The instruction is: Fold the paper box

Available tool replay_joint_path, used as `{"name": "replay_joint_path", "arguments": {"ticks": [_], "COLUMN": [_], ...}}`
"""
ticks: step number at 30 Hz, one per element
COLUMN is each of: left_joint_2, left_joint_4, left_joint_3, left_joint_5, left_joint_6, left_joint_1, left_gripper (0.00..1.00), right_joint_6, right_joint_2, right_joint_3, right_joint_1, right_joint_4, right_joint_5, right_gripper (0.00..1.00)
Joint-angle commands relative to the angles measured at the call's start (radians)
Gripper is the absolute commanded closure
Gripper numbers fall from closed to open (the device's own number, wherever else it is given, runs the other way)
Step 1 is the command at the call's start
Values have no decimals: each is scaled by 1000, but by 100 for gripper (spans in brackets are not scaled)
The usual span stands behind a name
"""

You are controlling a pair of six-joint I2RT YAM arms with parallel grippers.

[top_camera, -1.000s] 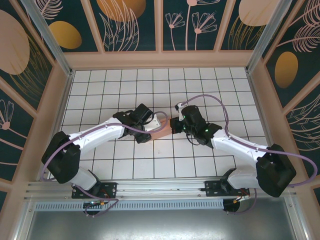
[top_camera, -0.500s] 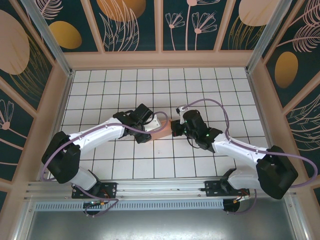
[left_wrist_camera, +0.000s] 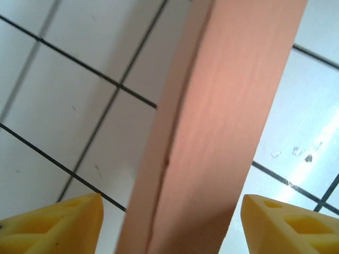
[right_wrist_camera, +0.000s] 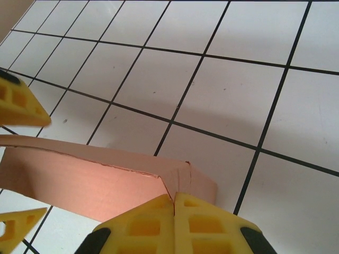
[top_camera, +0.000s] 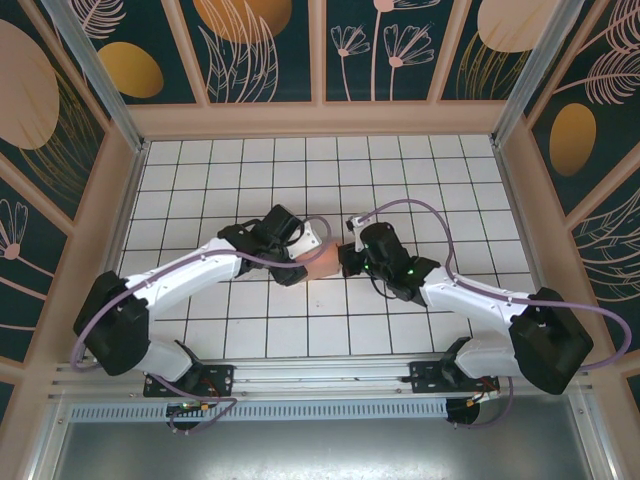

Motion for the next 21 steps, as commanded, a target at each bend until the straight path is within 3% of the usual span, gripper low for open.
{"name": "replay_joint_path", "arguments": {"ticks": [1,8,12,17,21], "left_joint_2": [-88,-341,-471,-561,-566], "left_joint_4": [100,375,431,302,212], "left_joint_3": [-24,-168,-241,-274,-287], "left_joint_5": [-31,-75,-211,-290,-217], "left_joint_6": [-64,-254,-440,-572,-594], "left_joint_1": [1,1,3,1,1], "left_gripper": [26,1,1,1,20], "right_joint_6": [-18,-12,-4,-1,0], "right_joint_2": [12,12,22,25,28], "right_joint_3": [22,50,63,65,71], "right_joint_1": [17,39,45,45,45], "right_joint_4": [-71,-103,-115,-115,-117], "right_joint_5": [46,91,104,111,105], "right_gripper": [100,100,100,100,100]}}
